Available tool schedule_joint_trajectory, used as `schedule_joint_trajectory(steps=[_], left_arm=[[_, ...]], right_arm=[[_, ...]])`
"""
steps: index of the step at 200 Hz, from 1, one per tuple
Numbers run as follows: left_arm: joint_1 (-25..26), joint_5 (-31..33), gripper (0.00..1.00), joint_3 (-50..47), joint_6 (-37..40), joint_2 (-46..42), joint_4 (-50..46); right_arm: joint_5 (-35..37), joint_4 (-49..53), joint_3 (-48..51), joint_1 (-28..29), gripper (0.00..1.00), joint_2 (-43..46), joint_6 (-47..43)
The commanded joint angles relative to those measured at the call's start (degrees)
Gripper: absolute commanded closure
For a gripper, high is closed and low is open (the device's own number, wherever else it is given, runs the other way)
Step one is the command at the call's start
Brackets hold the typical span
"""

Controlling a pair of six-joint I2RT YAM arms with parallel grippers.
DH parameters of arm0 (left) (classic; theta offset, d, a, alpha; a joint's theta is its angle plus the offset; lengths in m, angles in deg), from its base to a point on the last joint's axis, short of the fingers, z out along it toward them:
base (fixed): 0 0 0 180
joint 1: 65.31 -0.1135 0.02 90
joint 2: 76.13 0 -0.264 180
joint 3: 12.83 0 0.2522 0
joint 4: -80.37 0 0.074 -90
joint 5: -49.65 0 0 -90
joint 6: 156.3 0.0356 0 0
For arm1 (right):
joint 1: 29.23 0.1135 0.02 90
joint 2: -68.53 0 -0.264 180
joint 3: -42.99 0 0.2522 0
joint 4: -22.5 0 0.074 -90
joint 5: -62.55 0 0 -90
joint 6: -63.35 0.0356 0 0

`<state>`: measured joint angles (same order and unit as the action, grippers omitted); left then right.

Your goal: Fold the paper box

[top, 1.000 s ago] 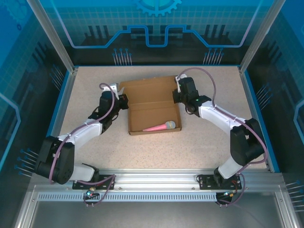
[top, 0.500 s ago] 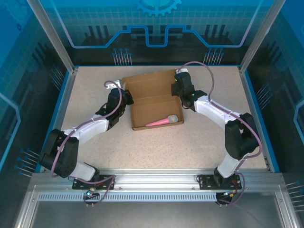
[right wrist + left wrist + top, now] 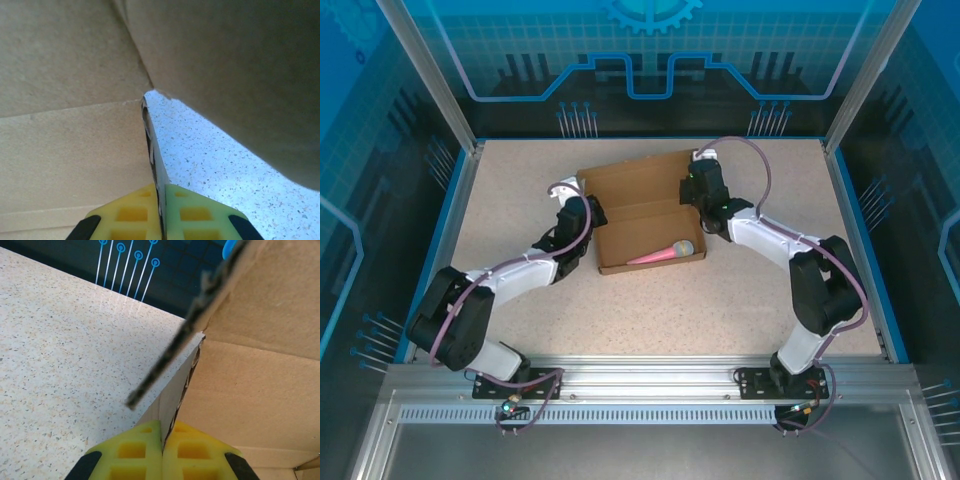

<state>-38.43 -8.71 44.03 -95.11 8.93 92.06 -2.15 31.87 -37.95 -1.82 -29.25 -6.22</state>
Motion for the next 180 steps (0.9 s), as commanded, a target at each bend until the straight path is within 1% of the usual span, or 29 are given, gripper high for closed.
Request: schedule_joint_trajectory(steps=[1, 52, 57, 69, 120, 126, 140, 180], left_arm=[[2.4, 2.8, 1.0, -1.8, -1.1, 0.5, 7.0], [6.0, 6.3, 1.0, -6.6, 1.0, 0.4, 12.7], [6.4, 6.4, 1.0, -7.1, 1.2, 0.3, 13.4], [7.1, 7.0, 1.0, -8.7, 1.9, 0.3, 15.3], [9.0, 7.6, 1.0, -14.7, 4.2, 0.0, 20.5], [9.2, 7.7, 1.0, -15.2, 4.6, 0.0, 20.9], [9.7, 8.2, 1.0, -16.4, 5.5, 0.2, 21.3], [11.2, 9.1, 1.0, -20.2, 6.9, 0.5, 25.1]], right_arm=[[-2.5, -6.3, 1.8, 1.1, 0.92, 0.5, 2.4], [-2.7, -10.7, 7.4, 1.6, 0.92, 2.5, 2.5], [-2.9, -13.1, 8.1, 1.7, 0.91, 2.7, 2.3], [-3.1, -15.0, 9.7, 1.9, 0.91, 3.1, 1.8], [-4.9, -21.6, 16.5, 2.0, 0.91, 5.6, 0.0], [-5.1, -22.4, 18.6, 2.0, 0.91, 5.7, -0.1], [-5.0, -24.2, 21.0, 2.0, 0.88, 6.3, 0.1], [-4.5, -28.7, 27.3, 2.5, 0.88, 8.3, -0.6]])
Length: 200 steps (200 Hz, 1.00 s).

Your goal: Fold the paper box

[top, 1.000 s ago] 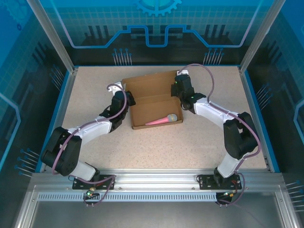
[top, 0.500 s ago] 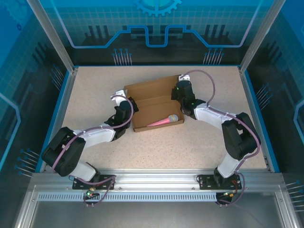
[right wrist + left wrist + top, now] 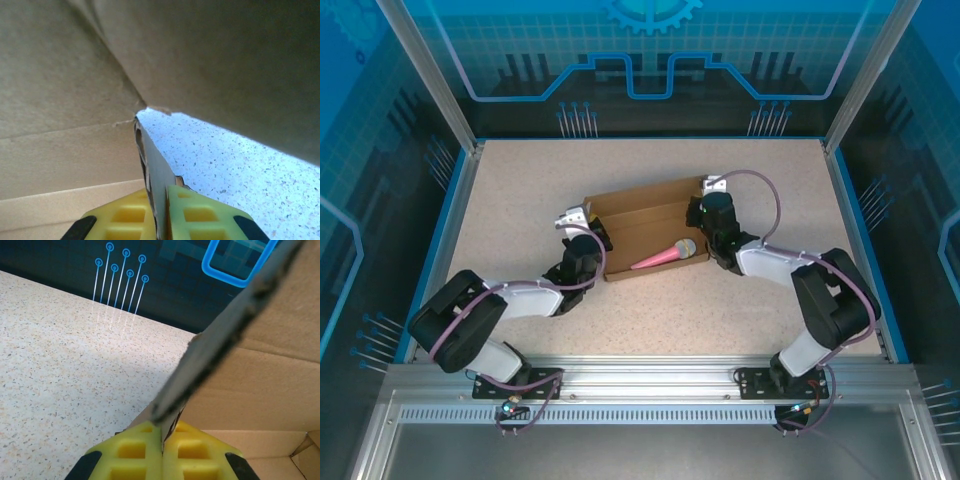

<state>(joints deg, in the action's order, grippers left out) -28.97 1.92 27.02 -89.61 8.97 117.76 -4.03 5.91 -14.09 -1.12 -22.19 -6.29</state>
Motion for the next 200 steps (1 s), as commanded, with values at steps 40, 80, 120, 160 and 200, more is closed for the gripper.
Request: schedule_joint_trajectory(steps=[40, 80, 120, 160, 200], left_arm=[[2.9, -1.0, 1.0, -5.4, 2.0, 0.7, 1.4], [3.7, -0.6, 1.0, -6.3, 2.2, 0.4, 2.2], [3.7, -0.3, 0.95, -6.4, 2.5, -0.3, 2.3], [3.7, -0.2, 0.92, -6.4, 3.3, -2.5, 1.6], [3.7, -0.7, 0.91, -6.3, 4.7, -3.6, 1.2]], right_arm=[[-1.2, -5.4, 7.6, 2.3, 0.88, 2.7, -0.8], [0.7, -7.2, 11.0, 2.9, 0.87, 3.7, -0.4], [1.5, -9.4, 13.2, 3.1, 0.87, 3.5, -0.3], [1.9, -9.9, 13.9, 3.2, 0.9, 3.6, -0.6], [1.3, -9.3, 13.6, 3.1, 0.92, 3.6, -1.2]])
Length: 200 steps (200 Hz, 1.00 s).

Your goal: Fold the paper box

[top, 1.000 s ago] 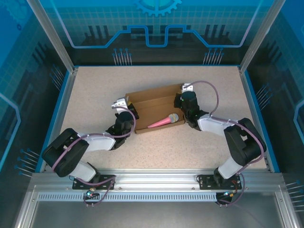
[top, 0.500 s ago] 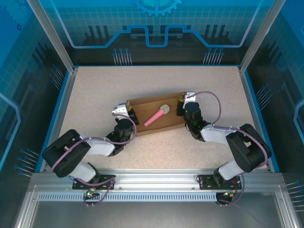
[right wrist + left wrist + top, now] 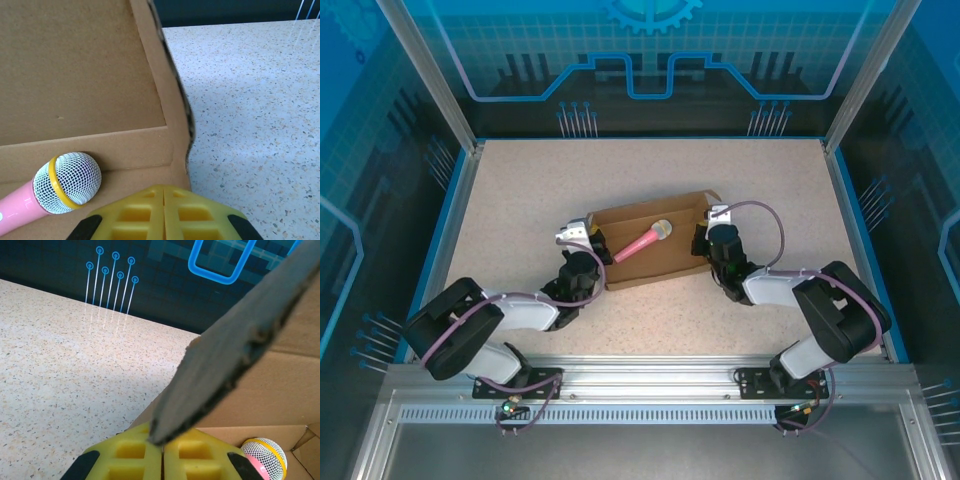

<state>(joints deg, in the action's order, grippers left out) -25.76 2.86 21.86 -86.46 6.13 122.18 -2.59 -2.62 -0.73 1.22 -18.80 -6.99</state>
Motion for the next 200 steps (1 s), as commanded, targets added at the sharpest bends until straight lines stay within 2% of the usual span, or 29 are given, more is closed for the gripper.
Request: schedule_joint_trajectory(steps=[1, 22, 52, 73, 104, 123, 138, 169, 200], left_arm=[[0.5, -1.6, 0.91, -1.1, 1.7, -0.8, -3.3], [0.4, -2.0, 0.91, -0.8, 2.0, -0.7, -3.5], [0.4, -1.8, 0.95, -0.5, 2.9, 0.0, -3.5], [0.4, -1.6, 1.0, -0.1, 3.4, 0.7, -3.5], [0.5, -1.6, 1.0, 0.0, 4.3, 1.3, -3.1], [0.5, -1.7, 1.0, 0.1, 4.7, 1.2, -2.9], [0.4, -1.8, 1.0, 0.2, 4.9, 1.2, -2.9], [0.4, -2.0, 1.0, 0.6, 5.0, 1.4, -2.7], [0.5, -2.2, 1.0, 0.7, 5.3, 1.5, -2.7]], right_arm=[[-0.2, -0.7, 0.2, 0.8, 0.92, 0.2, -0.6], [-1.1, 1.6, -0.7, 0.7, 0.92, 0.8, -1.6], [-2.0, 7.1, -2.2, 0.1, 0.83, 3.4, -3.4], [-3.9, 11.3, -2.8, -1.0, 0.73, 6.2, -4.6], [-6.4, 17.6, -2.6, -2.7, 0.58, 12.3, -6.7], [-10.3, 21.0, -2.5, -4.9, 0.49, 16.3, -8.7], [-16.0, 23.0, -3.2, -7.9, 0.43, 18.2, -10.7], [-25.7, 29.2, -8.2, -12.9, 0.41, 15.3, -14.4], [-29.0, 28.4, -11.4, -13.9, 0.44, 10.0, -15.4]])
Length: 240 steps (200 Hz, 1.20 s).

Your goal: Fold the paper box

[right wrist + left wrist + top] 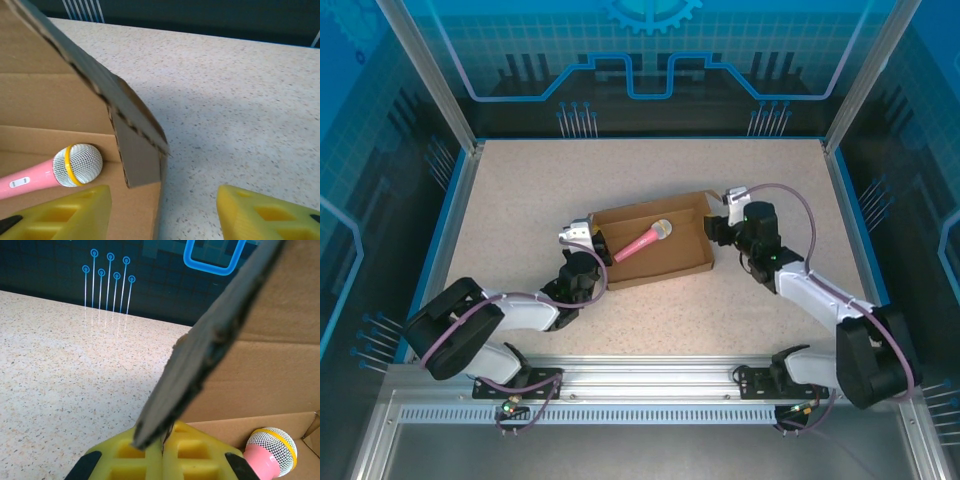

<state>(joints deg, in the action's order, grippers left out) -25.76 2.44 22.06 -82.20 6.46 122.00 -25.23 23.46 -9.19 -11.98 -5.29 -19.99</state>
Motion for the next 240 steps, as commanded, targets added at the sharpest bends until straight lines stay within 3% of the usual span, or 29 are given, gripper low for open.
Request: schedule_joint_trajectory(steps=[1, 24, 71, 92, 130, 180, 240], left_arm=[[0.5, -1.8, 1.0, 0.5, 1.1, 1.1, -2.5], [0.4, -1.8, 1.0, 0.6, 1.4, 0.9, -2.7], [0.4, -1.7, 1.0, 0.9, 1.2, 0.9, -3.2], [0.4, -1.9, 1.0, 1.7, -0.3, 0.3, -5.3], [0.5, -1.8, 1.0, 3.0, -2.9, -0.4, -9.0], [1.0, -1.5, 1.0, 2.5, -4.7, 0.6, -9.4], [1.2, -1.3, 0.99, -1.4, -4.1, 0.3, -4.2]], right_arm=[[-6.4, 2.2, -3.1, -0.7, 0.44, -3.7, -2.5], [-8.1, 2.2, -5.9, -0.9, 0.52, -7.2, -3.3], [-7.0, 2.2, -8.1, -0.8, 0.81, -9.6, -3.0], [-5.0, 2.5, -7.8, 0.0, 0.88, -9.6, -0.7], [-0.1, 2.5, -6.9, 3.2, 0.94, -9.3, 4.6], [8.3, 4.2, -7.0, 9.2, 0.95, -10.2, 8.5], [9.6, -6.3, 1.6, 9.9, 0.94, -8.2, 3.9]])
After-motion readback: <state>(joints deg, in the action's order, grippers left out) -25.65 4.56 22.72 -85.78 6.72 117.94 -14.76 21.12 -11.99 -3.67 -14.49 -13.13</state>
